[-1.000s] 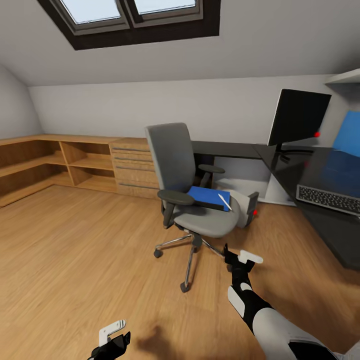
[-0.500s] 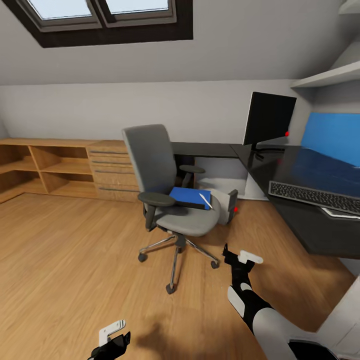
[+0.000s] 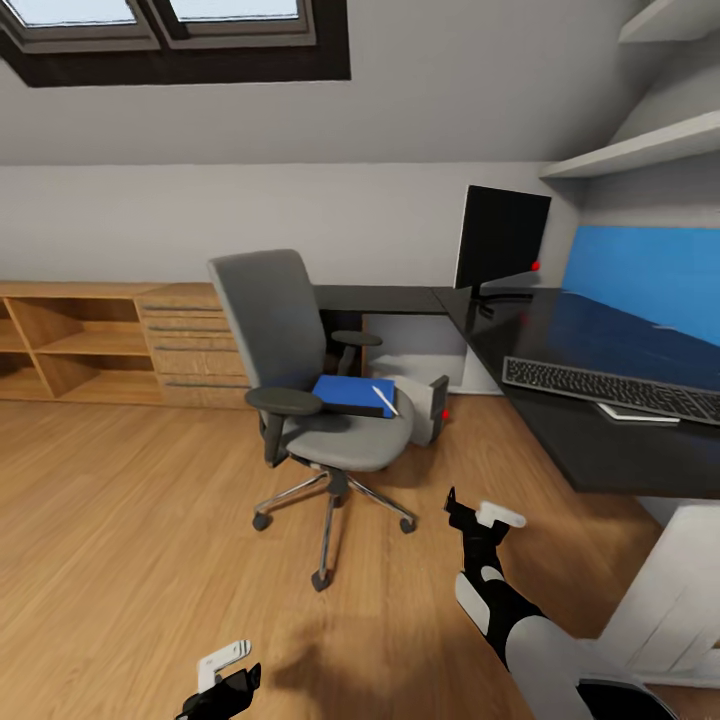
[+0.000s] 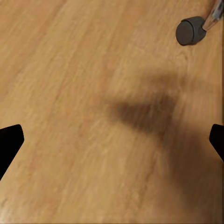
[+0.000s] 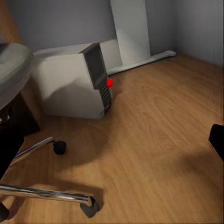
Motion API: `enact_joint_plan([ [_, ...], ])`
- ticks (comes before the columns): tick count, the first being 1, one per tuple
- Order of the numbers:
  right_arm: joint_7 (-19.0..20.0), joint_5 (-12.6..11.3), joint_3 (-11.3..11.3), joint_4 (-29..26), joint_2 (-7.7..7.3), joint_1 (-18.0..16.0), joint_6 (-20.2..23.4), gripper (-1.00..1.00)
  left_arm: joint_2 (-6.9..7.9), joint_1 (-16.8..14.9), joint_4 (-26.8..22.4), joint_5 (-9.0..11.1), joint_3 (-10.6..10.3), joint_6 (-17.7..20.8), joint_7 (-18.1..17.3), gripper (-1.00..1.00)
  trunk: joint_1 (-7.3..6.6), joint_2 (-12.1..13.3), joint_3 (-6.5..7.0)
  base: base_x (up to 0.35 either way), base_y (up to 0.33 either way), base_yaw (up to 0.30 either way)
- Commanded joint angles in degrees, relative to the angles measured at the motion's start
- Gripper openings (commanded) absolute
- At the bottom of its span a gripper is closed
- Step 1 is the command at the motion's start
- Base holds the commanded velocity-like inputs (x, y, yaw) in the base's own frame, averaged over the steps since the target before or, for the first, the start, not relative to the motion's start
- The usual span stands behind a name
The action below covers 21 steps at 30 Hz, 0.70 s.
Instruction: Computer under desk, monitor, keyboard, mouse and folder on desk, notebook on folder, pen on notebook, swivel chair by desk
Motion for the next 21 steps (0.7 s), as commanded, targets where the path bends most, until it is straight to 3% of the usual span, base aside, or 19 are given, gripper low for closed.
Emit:
enact_joint_plan([
  [1, 0.21, -0.26, -0.21, 0.04, 0.04, -0.03, -0.24, 1.00, 0.06, 0.00, -0.09, 0.41, -0.44, -0.02, 0.50, 1.00, -0.01, -0.02, -0.06, 0.000, 0.000, -0.142],
  [14, 0.55, -0.09, -0.15, 0.10, 0.05, -0.06, 0.18, 1.00, 0.06, 0.00, -0.09, 0.41, -0.44, -0.02, 0.50, 1.00, -0.01, -0.02, -0.05, 0.000, 0.000, -0.031],
  [21, 0.63, -0.24, -0.20, -0.24, 0.11, -0.06, 2.79, 1.00, 0.06, 0.00, -0.09, 0.41, -0.44, -0.02, 0.51, 1.00, -0.01, -0.02, -0.05, 0.000, 0.000, -0.001],
])
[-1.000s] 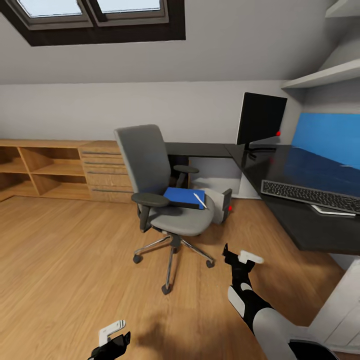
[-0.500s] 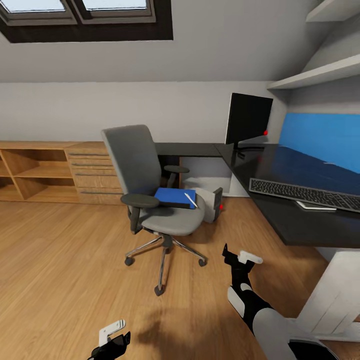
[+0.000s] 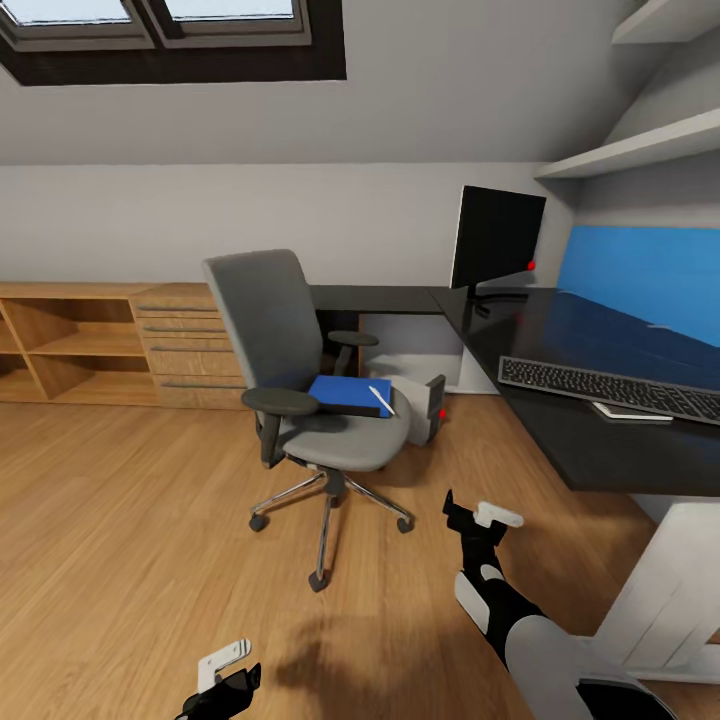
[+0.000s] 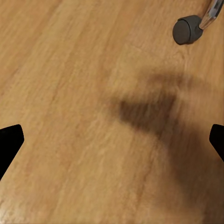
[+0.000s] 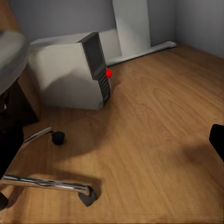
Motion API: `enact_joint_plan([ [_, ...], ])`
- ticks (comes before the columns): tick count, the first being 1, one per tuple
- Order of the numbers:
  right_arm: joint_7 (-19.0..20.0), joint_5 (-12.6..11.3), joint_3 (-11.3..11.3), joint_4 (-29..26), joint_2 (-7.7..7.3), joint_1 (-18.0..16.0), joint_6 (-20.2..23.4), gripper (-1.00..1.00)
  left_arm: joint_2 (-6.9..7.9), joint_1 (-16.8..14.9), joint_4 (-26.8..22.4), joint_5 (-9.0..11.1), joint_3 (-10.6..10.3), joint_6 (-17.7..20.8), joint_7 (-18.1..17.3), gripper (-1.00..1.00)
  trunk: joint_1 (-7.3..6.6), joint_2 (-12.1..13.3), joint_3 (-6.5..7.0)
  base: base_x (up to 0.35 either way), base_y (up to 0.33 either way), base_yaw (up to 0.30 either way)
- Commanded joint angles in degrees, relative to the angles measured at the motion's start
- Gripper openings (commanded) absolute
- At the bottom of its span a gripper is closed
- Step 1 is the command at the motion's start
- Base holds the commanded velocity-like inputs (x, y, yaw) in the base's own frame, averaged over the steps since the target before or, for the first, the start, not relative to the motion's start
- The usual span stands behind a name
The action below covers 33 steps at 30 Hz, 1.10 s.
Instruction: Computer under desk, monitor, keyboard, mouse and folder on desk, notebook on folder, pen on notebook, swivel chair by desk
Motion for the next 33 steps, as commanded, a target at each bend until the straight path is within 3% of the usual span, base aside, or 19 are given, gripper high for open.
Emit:
enact_joint_plan([
  [1, 0.20, -0.32, -0.19, -0.04, 0.04, -0.04, 0.34, 1.00, 0.06, -0.01, -0.06, 0.41, -0.44, -0.02, 0.49, 1.00, -0.01, -0.02, -0.06, 0.000, 0.000, 0.000],
  [8, 2.01, -0.81, -0.27, -0.66, -0.01, -0.06, 3.52, 1.00, 0.06, -0.01, 0.74, 0.37, -0.45, -0.03, 0.48, 1.00, -0.01, -0.02, -0.06, 0.000, 0.000, 0.000],
  [12, 3.95, -2.29, -0.28, -1.74, -0.18, -0.11, 4.18, 1.00, 0.06, -0.01, 1.20, 0.34, -0.44, -0.34, 0.48, 1.00, -0.01, -0.02, -0.06, 0.000, 0.000, 0.000],
  [17, 5.23, -5.82, -0.29, -4.41, -0.96, -0.12, 6.57, 1.00, 0.06, -0.01, 1.40, 0.42, -0.44, -2.64, 0.48, 1.00, -0.01, -0.02, -0.06, 0.000, 0.000, 0.000],
  [23, 9.76, -10.31, -0.29, -8.50, -1.94, -0.14, 14.52, 1.00, 0.06, -0.01, 2.00, 0.43, -0.47, -4.40, 0.48, 1.00, -0.01, -0.02, -0.06, 0.000, 0.000, 0.000],
  [28, 12.47, -13.89, -0.32, -9.33, -2.86, -0.13, 16.53, 1.00, 0.06, -0.01, 2.22, 0.42, -0.45, -4.73, 0.48, 1.00, -0.01, -0.02, -0.06, 0.000, 0.000, 0.000],
  [33, 13.53, -15.94, -0.27, -9.57, -3.22, -0.13, 16.72, 1.00, 0.06, -0.01, 2.28, 0.42, -0.44, -4.82, 0.48, 1.00, -0.01, -0.02, -0.06, 0.000, 0.000, 0.000],
])
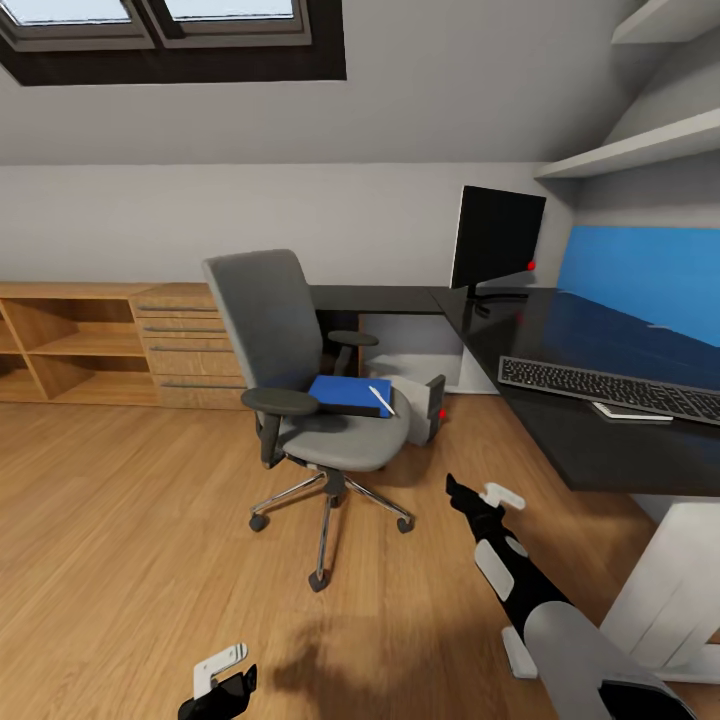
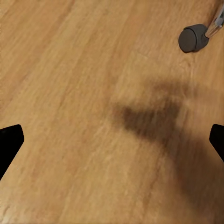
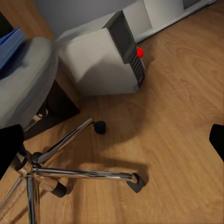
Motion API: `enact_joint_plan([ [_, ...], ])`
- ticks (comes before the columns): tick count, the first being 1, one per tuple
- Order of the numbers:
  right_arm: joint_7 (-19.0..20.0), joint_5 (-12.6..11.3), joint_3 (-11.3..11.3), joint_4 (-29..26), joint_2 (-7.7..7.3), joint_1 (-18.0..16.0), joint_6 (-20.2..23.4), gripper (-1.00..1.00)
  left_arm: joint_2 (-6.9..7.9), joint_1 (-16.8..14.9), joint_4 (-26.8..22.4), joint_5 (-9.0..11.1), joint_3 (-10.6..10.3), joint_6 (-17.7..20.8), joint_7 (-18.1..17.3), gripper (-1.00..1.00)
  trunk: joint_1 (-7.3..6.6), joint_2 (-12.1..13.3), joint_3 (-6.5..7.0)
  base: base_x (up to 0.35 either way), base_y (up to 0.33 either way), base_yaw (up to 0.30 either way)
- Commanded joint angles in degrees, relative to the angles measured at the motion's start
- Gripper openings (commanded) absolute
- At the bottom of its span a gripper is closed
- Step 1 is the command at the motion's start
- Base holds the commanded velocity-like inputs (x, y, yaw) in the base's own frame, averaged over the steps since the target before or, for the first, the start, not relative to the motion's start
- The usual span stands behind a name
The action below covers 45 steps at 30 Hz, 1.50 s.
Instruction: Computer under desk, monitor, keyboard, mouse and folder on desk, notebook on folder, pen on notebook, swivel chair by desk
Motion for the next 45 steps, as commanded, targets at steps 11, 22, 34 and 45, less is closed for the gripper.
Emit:
enact_joint_plan([
  [11, 2.72, -1.36, -0.05, -0.04, -0.06, -0.03, -2.67, 1.00, 0.05, -0.03, 0.02, 0.41, -0.54, -0.30, 0.46, 1.00, -0.01, -0.02, -0.05, 0.000, 0.000, 0.000],
  [22, 3.29, -1.56, -0.10, 0.14, -0.13, -0.03, -3.07, 1.00, 0.05, -0.03, 0.02, 0.41, -0.56, -0.30, 0.46, 1.00, -0.01, -0.02, -0.05, 0.028, 0.000, 0.000],
  [34, 3.33, -1.52, -0.03, 0.23, -0.12, -0.03, -3.11, 1.00, 0.05, -0.03, 0.02, 0.32, -0.55, -0.30, 0.46, 1.00, -0.01, -0.02, -0.05, 0.278, 0.000, 0.000],
  [45, 3.27, -1.99, -0.10, 0.26, -0.20, -0.03, -2.98, 1.00, 0.05, -0.03, 0.02, 0.32, -0.57, -0.30, 0.43, 1.00, -0.01, -0.02, -0.05, 0.309, 0.000, 0.000],
])
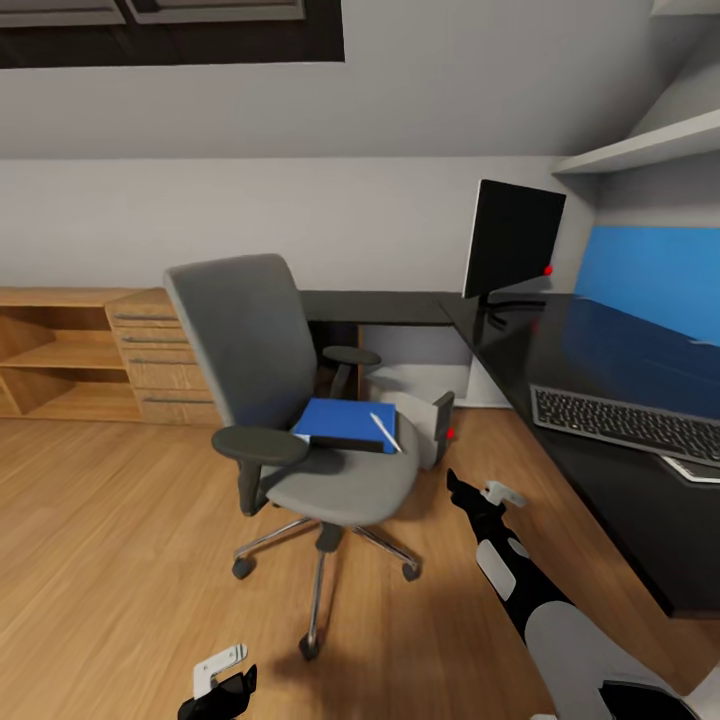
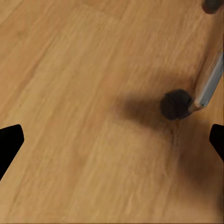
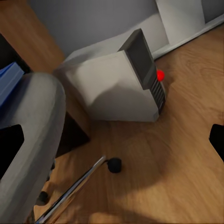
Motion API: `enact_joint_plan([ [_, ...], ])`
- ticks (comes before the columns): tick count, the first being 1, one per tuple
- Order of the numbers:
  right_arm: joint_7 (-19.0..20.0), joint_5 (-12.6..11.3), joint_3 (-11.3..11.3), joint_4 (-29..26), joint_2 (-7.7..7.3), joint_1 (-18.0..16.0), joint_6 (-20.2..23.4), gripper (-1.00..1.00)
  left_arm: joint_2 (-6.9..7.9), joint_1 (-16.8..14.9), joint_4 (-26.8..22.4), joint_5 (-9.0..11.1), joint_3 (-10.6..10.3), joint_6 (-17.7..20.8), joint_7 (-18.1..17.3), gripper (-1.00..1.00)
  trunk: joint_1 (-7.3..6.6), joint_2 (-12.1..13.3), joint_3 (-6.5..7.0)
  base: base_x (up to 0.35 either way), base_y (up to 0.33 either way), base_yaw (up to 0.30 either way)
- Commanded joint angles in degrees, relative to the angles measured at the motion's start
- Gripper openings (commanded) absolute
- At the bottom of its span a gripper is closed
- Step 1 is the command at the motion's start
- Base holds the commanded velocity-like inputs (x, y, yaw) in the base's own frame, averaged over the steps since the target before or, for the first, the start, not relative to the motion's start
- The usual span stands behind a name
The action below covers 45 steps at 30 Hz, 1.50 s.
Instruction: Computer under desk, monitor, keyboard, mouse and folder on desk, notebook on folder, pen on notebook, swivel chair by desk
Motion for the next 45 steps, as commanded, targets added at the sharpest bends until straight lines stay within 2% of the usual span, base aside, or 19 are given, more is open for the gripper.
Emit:
enact_joint_plan([
  [1, 0.52, -0.82, -0.24, 0.06, 0.02, -0.04, -0.12, 1.00, 0.05, -0.03, 0.00, 0.41, -0.49, -0.27, 0.44, 1.00, 0.02, -0.02, -0.06, 0.321, 0.000, 0.000],
  [7, 0.56, -2.84, -0.19, 0.12, 0.03, -0.04, 0.02, 1.00, 0.05, -0.03, 0.00, 0.41, -0.49, -0.27, 0.45, 1.00, 0.02, -0.02, -0.06, 0.283, 0.000, 0.000],
  [14, 0.58, -3.75, -0.16, 0.22, 0.09, -0.04, 0.06, 1.00, 0.05, -0.03, 0.00, 0.37, -0.48, -0.27, 0.46, 1.00, 0.02, -0.02, -0.06, 0.068, 0.000, 0.000],
  [35, 1.96, -3.74, 0.20, 0.24, 1.05, -0.04, -0.04, 1.00, 0.05, -0.03, 0.00, 0.36, -0.49, -0.27, 0.48, 1.00, 0.02, -0.02, -0.06, 0.004, 0.000, 0.001],
  [45, 1.97, -3.82, 0.15, 0.22, 1.01, -0.04, -0.09, 1.00, 0.05, -0.03, 0.00, 0.33, -0.49, -0.27, 0.48, 1.00, 0.02, -0.02, -0.06, 0.000, 0.000, 0.165],
])
